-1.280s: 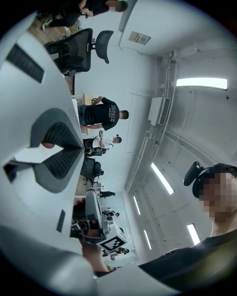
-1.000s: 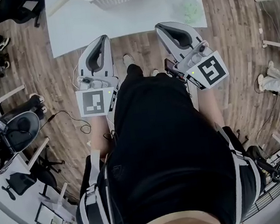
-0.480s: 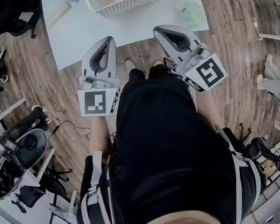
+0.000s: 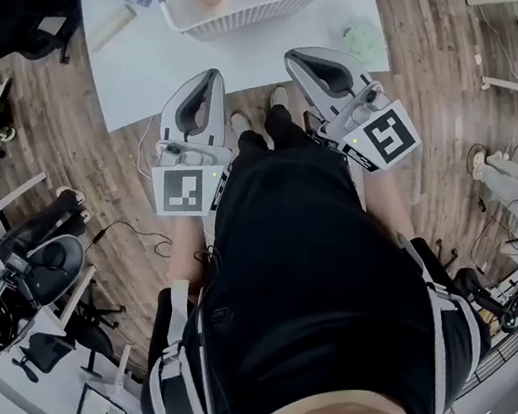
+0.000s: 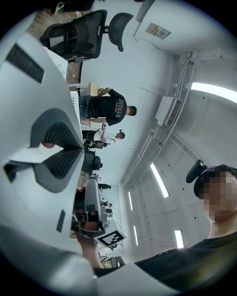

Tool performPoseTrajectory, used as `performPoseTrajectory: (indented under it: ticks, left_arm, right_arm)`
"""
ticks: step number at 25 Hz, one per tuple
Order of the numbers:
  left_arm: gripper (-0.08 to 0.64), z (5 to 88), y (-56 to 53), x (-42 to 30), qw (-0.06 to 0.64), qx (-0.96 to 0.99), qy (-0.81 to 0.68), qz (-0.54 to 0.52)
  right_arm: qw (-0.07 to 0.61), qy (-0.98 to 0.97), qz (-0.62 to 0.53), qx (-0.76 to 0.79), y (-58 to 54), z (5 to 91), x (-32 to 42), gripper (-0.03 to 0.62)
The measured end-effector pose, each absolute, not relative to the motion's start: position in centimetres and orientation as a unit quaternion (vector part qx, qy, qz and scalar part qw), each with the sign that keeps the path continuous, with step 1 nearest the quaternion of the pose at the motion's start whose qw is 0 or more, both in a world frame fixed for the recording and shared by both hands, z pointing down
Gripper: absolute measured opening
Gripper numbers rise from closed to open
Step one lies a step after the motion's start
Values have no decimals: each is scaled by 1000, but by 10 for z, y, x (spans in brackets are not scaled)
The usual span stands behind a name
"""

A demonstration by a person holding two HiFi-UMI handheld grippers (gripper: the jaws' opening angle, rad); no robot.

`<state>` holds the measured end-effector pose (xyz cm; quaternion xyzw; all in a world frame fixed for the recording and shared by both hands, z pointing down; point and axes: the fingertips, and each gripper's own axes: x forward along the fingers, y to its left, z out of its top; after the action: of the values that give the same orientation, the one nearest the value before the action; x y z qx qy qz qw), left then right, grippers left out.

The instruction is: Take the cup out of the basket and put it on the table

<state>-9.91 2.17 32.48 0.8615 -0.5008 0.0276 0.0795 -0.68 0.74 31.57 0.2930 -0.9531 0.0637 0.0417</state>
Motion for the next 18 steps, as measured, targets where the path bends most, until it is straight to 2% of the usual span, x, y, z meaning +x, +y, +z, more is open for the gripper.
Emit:
performPoseTrajectory:
  ticks: [18]
  left_arm:
    - [17,315,-31,-44,80,830,-552,19]
  right_arm:
    - [18,-973,62,220,-51,315,32,20]
